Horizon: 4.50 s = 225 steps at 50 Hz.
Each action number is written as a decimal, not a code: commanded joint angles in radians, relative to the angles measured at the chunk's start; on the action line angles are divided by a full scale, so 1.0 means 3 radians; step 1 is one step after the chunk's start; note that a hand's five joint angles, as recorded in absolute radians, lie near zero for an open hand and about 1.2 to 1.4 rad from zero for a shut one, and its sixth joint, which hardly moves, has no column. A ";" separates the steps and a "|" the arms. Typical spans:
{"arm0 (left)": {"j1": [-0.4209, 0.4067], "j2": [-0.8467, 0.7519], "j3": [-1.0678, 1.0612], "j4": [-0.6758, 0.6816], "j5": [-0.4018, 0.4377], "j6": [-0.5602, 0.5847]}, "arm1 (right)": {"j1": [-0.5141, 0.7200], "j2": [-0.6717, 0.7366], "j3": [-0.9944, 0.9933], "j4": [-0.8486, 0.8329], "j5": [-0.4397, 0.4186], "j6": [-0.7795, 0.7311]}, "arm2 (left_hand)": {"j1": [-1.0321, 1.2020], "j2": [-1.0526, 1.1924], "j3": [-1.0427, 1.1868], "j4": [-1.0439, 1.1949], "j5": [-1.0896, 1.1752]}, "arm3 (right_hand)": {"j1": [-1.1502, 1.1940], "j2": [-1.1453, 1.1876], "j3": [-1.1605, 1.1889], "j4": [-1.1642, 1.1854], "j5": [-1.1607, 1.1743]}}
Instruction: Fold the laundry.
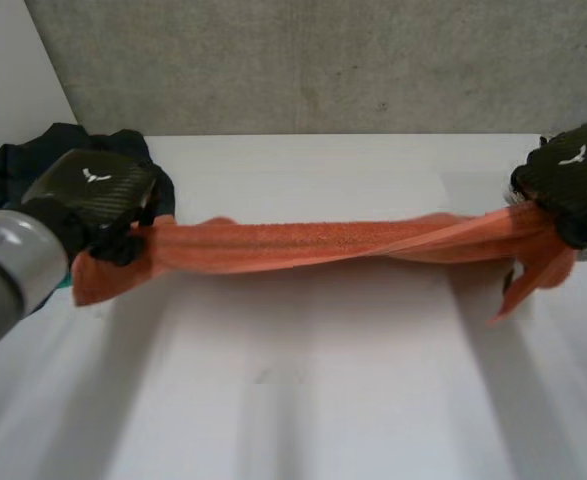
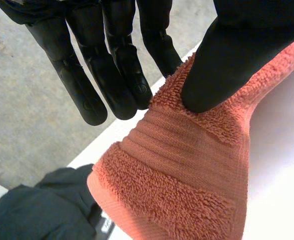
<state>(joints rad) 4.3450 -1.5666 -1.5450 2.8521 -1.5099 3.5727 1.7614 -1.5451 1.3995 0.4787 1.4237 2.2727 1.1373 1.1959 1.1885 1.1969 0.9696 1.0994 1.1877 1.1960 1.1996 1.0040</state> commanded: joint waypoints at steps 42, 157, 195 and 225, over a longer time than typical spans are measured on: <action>-0.0146 -0.1671 0.1890 0.1343 -0.0392 0.0184 | 0.0014 0.1177 -0.0830 -0.2139 -0.0343 -0.0029 | 0.0863 0.0668 0.0693 0.0664 0.0840 | 0.0990 0.0695 0.0668 0.0656 0.0726; -0.0202 -0.1634 0.0210 0.0878 -0.0601 0.0301 | -0.0549 0.1775 0.0214 -0.1820 -0.0144 -0.0458 | 0.0863 0.0668 0.0693 0.0664 0.0840 | 0.0990 0.0695 0.0668 0.0656 0.0726; -0.0575 -0.1538 0.0416 0.0985 -0.0909 0.0363 | -0.0400 0.1812 -0.0023 -0.2297 -0.0333 0.0647 | -0.2952 -0.3147 -0.3123 -0.3151 -0.2975 | -0.3083 -0.3377 -0.3405 -0.3417 -0.3347; -0.0125 -0.1779 0.0421 0.1650 -0.0612 0.0619 | -0.1054 0.1039 0.0975 -0.1428 -0.0778 0.0565 | -0.2815 -0.3010 -0.2986 -0.3014 -0.2838 | -0.2736 -0.3030 -0.3058 -0.3070 -0.3000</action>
<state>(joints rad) 4.3122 -2.2432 -1.2776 3.3429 -1.7020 3.8213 1.5156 -1.1986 1.6709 -0.0892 1.2354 2.4585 0.2820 0.2715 0.2709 0.2662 0.0880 0.2337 0.2233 0.2188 0.2114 0.0518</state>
